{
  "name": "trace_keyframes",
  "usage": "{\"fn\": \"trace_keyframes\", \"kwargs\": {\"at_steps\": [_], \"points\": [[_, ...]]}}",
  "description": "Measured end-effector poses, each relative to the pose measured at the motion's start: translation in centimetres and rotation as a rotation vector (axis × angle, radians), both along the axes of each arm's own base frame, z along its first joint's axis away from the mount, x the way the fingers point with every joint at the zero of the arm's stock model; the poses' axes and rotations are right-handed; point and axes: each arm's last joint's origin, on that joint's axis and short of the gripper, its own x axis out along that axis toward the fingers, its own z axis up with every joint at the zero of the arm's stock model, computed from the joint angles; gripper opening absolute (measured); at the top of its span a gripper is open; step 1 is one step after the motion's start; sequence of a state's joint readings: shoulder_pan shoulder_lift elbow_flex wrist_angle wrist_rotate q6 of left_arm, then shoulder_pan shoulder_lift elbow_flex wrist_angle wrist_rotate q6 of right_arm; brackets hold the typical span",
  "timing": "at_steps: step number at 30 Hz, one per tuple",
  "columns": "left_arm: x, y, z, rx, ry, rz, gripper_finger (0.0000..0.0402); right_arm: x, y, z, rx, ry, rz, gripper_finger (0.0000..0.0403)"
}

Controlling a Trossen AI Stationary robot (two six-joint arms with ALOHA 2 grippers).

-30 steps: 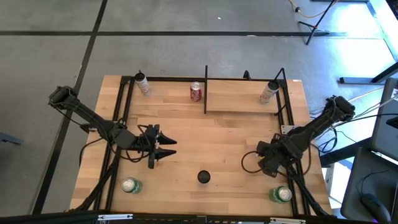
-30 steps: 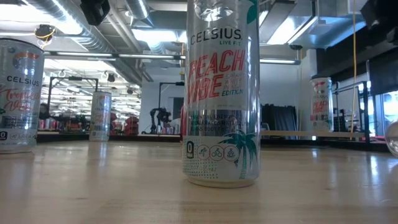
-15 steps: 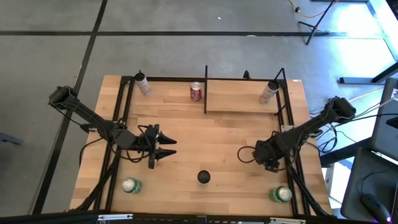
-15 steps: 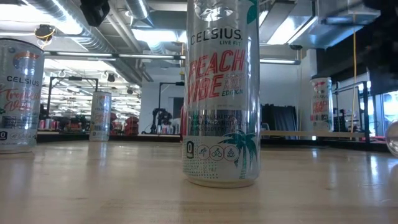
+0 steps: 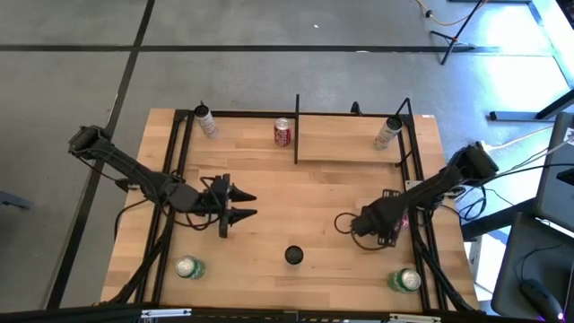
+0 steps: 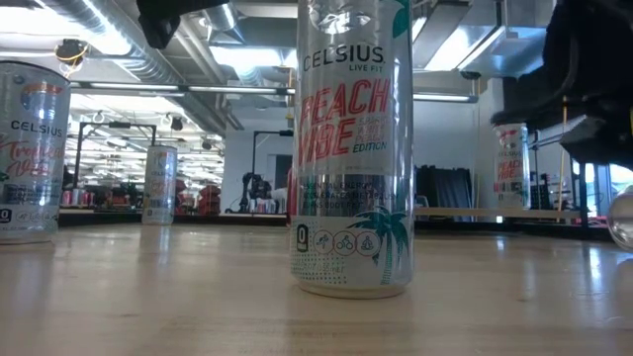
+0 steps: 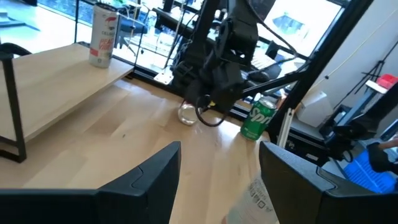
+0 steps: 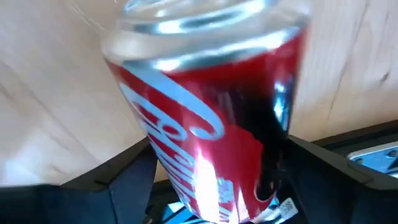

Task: Place canned beverage on shelf
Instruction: Put the red soda can on the shelf

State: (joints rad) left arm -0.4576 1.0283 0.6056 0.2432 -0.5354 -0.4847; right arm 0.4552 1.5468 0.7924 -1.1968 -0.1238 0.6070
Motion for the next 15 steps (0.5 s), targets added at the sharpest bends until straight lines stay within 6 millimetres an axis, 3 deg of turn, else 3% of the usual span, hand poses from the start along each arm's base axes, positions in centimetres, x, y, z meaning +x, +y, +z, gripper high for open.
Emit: {"fn": "trace_keyframes", "kwargs": {"at_steps": [7, 15], "points": [[0.1, 0.1, 0.0, -0.004, 0.000, -0.013, 0.0211, 0.3, 0.1, -0.2, -0.009, 0.033, 0.040, 0.0248], [0.1, 0.2, 0.0, -0.008, -0.001, -0.011, 0.0211, 2.2, 0.8, 2.7, -0.023, -0.138, 0.067, 0.0248]]}}
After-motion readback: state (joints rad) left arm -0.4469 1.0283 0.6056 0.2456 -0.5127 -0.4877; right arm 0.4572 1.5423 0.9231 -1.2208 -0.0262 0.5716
